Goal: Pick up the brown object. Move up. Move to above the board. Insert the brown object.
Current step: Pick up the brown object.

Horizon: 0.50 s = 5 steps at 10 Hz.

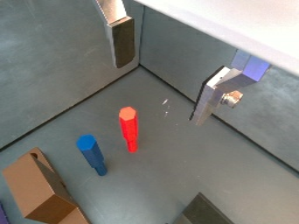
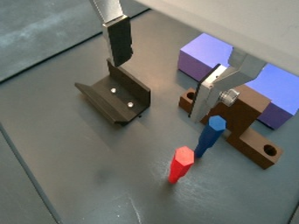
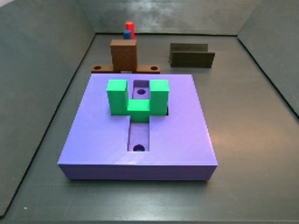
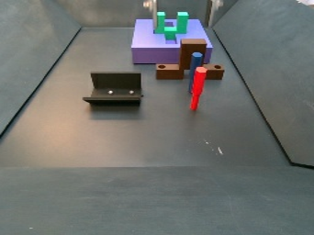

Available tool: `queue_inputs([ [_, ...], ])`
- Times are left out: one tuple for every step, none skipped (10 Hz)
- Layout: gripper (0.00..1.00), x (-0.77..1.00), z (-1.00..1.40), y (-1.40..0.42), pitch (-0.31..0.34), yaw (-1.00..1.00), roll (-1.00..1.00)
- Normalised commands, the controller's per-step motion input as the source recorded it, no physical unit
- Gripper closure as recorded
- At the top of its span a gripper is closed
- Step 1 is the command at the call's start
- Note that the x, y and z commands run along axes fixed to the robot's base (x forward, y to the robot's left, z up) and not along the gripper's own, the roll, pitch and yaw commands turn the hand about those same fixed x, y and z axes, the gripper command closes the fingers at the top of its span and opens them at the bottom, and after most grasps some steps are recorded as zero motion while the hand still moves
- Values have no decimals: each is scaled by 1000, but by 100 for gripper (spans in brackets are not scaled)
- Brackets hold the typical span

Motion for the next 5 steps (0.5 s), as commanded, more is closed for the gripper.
queue_inputs([
  [0,6,-91,-77,0,-129,-33],
  [0,0,-163,-520,0,-94,-71],
  [0,-137,-120,-766,0,-17,-19],
  [0,-174,-34,-774,0,0,-76],
  [0,0,-77,-671,19,0,-123],
])
